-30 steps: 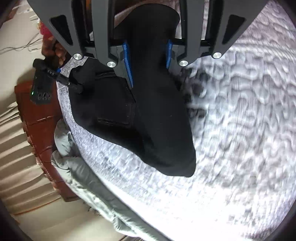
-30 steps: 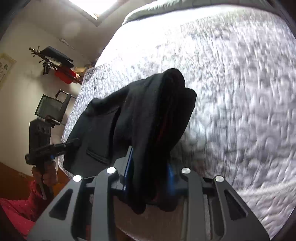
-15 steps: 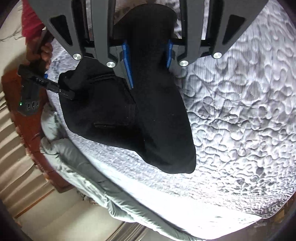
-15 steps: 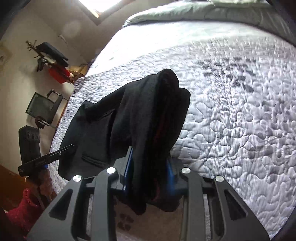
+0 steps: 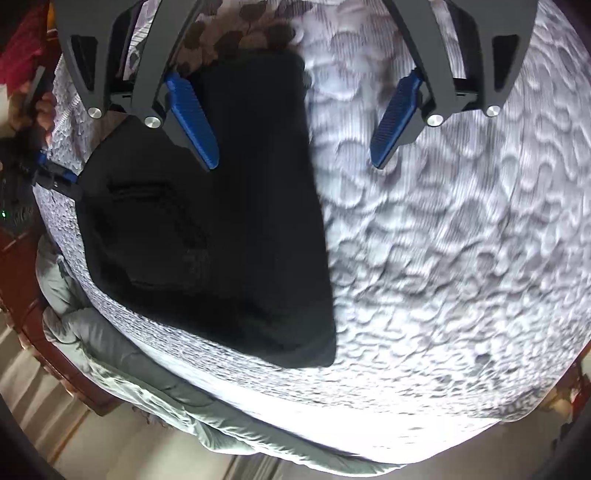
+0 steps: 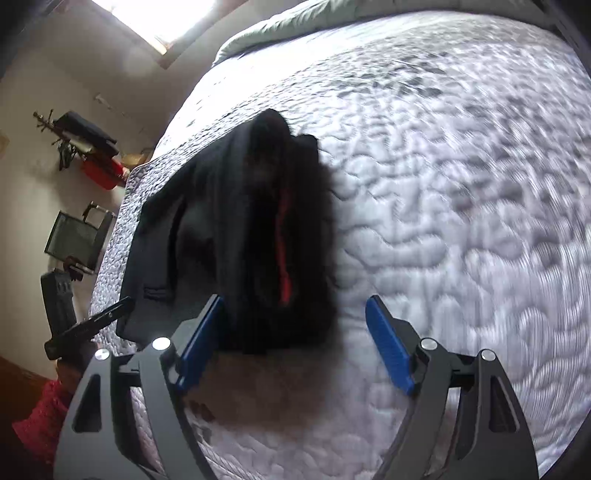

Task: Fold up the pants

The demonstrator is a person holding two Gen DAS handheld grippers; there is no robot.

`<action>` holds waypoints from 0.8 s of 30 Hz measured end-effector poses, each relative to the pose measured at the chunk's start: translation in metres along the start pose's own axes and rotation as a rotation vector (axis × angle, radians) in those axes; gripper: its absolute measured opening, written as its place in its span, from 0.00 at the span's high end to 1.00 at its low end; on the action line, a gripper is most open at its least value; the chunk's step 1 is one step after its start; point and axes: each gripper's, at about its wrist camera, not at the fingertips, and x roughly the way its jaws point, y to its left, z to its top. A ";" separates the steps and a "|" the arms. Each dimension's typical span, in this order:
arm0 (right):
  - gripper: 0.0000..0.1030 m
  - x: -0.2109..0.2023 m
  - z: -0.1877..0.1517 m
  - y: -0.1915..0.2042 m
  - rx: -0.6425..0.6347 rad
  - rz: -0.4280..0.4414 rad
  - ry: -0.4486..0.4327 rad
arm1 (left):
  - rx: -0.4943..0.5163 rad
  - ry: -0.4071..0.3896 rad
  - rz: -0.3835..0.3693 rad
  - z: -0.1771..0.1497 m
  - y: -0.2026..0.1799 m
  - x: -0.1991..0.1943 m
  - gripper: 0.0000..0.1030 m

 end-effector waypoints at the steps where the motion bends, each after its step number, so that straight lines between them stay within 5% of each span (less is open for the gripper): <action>1: 0.24 0.001 -0.001 -0.001 0.008 -0.019 0.001 | 0.007 -0.010 0.015 -0.004 -0.002 0.000 0.15; 12: 0.24 -0.022 -0.040 0.017 -0.005 -0.188 0.007 | 0.007 -0.088 0.190 -0.043 -0.011 -0.044 0.11; 16: 0.15 -0.035 -0.068 0.035 0.002 -0.218 0.001 | 0.048 -0.076 0.290 -0.062 -0.024 -0.059 0.10; 24: 0.11 -0.058 -0.097 0.086 -0.054 -0.329 -0.025 | 0.063 -0.102 0.308 -0.078 -0.051 -0.096 0.09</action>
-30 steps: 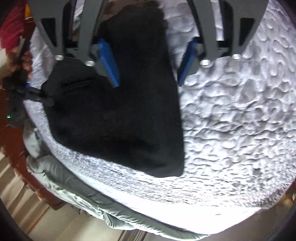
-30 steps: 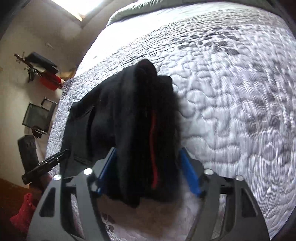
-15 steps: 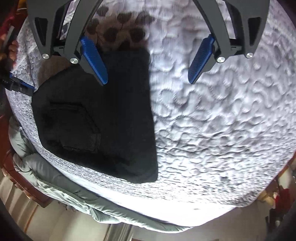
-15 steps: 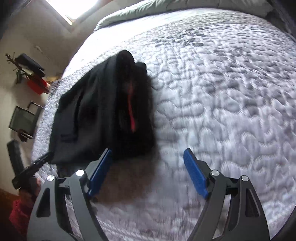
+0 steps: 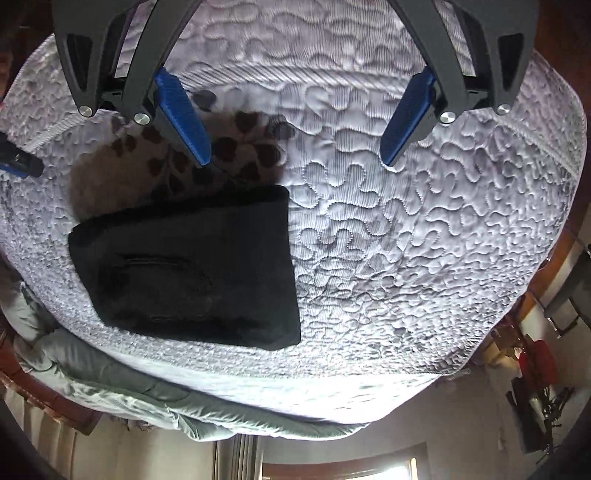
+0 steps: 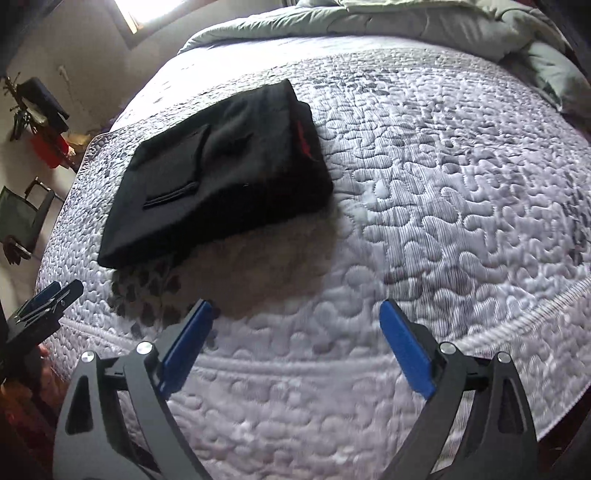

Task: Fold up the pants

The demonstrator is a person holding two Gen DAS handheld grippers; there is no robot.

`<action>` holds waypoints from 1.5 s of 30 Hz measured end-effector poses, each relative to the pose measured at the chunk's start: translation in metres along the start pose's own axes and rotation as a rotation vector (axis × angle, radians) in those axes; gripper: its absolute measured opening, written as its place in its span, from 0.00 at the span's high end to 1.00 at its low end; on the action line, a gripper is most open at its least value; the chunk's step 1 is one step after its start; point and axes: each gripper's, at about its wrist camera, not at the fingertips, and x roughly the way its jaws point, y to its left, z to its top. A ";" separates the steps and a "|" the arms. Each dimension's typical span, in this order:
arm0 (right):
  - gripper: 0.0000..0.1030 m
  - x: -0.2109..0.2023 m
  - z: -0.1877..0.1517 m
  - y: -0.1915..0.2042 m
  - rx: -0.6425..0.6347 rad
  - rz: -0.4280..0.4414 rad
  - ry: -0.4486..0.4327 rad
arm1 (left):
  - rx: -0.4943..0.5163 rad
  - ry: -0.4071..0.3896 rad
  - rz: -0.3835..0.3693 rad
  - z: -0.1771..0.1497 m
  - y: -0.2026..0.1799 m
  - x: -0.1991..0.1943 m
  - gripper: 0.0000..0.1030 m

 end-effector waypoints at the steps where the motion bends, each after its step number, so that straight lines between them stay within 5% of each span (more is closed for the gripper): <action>1: 0.10 -0.005 -0.002 0.005 -0.005 -0.005 -0.001 | -0.005 -0.003 -0.007 0.001 -0.001 -0.006 0.09; 11: 0.07 -0.038 0.001 0.037 -0.063 -0.074 -0.030 | -0.002 -0.034 -0.018 0.008 -0.008 -0.041 0.08; 28: 0.06 -0.071 0.004 0.056 -0.074 -0.058 -0.079 | 0.034 -0.135 -0.003 0.012 -0.016 -0.092 0.06; 45: 0.06 -0.057 0.002 0.063 -0.088 -0.086 -0.054 | 0.046 -0.098 0.004 0.008 -0.022 -0.078 0.04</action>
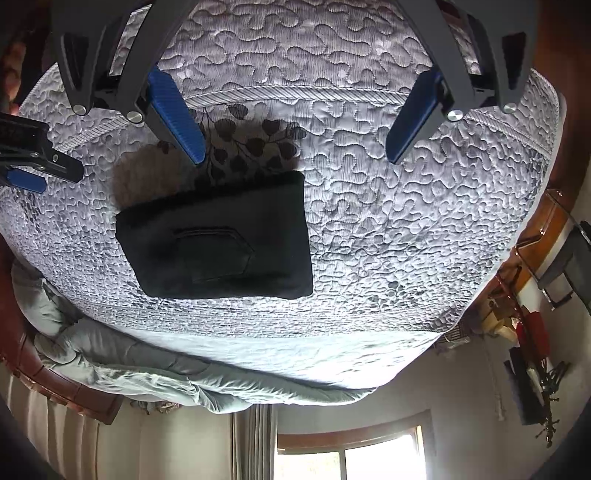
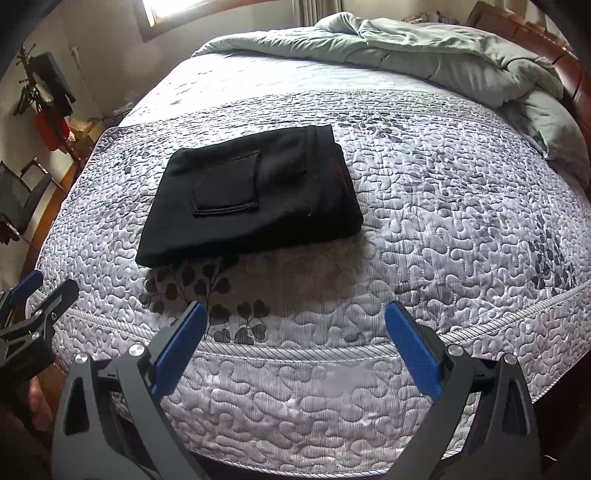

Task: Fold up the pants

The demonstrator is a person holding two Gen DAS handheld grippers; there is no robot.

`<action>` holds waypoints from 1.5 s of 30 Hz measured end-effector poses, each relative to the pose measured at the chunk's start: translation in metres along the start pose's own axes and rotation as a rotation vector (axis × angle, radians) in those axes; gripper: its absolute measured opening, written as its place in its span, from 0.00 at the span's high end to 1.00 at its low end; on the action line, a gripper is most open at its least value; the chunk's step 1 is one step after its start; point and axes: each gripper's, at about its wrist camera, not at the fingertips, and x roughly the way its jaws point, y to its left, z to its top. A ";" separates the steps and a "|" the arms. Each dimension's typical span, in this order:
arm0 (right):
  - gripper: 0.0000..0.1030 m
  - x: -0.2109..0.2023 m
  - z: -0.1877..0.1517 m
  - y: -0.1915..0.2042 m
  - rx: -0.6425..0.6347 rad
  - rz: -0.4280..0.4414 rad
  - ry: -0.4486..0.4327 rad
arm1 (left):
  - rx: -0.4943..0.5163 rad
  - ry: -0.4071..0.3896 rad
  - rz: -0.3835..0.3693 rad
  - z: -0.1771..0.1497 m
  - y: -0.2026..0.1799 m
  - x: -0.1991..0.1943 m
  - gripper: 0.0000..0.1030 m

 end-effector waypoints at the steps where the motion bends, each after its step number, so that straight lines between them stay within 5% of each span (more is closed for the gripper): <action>1: 0.06 0.001 0.000 0.000 0.004 0.002 0.001 | -0.001 0.003 -0.001 0.000 0.000 0.001 0.04; 45: 0.06 0.011 0.002 -0.003 0.010 -0.003 0.019 | 0.006 0.025 -0.003 0.002 0.001 0.014 0.04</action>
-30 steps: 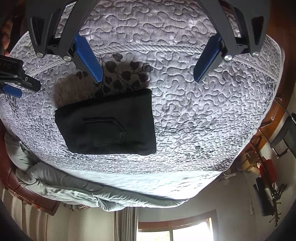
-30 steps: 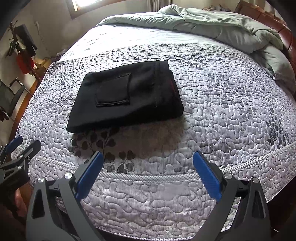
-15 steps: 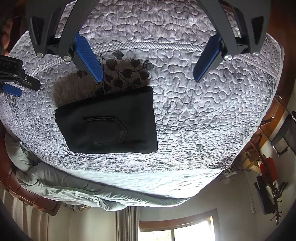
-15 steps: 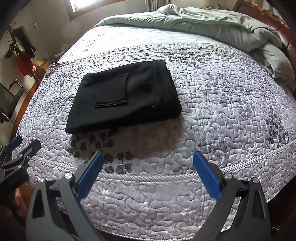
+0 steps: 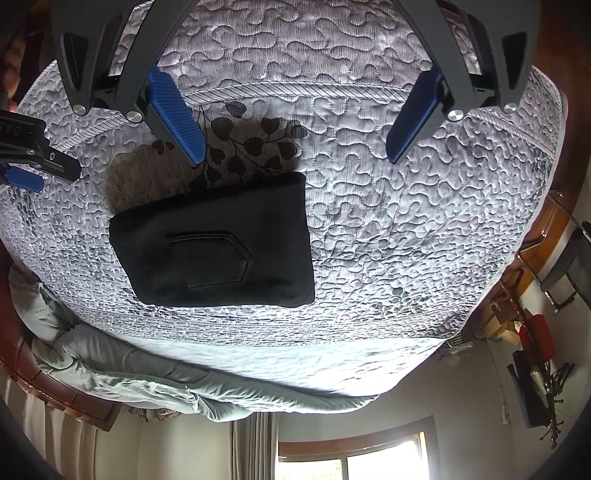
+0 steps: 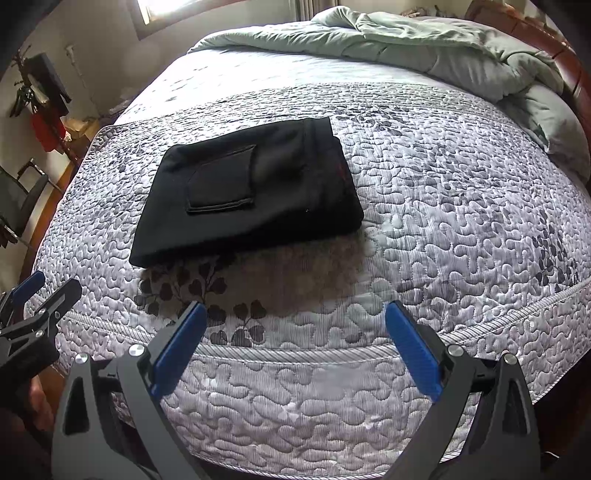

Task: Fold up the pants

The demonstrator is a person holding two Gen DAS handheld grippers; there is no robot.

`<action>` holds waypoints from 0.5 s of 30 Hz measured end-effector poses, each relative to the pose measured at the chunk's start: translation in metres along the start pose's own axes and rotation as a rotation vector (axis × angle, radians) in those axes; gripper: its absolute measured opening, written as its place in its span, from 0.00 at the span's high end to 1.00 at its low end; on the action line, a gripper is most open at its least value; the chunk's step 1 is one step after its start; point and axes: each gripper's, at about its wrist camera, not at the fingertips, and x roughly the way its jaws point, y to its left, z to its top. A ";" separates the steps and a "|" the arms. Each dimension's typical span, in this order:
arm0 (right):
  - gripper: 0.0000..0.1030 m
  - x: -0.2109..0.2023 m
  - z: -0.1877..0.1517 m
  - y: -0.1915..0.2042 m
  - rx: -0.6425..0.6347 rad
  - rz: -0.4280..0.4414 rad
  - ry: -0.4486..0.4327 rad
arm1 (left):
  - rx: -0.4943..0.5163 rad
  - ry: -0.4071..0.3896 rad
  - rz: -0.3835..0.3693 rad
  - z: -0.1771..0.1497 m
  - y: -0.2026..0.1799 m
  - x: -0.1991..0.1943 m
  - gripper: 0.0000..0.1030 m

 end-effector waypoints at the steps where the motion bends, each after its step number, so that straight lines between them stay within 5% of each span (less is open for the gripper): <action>1: 0.06 0.000 0.000 0.000 0.001 0.000 0.000 | -0.001 0.000 -0.002 0.000 0.000 0.000 0.04; 15: 0.06 0.000 -0.001 -0.004 0.020 0.003 -0.001 | 0.002 0.000 -0.003 0.001 -0.002 -0.002 0.04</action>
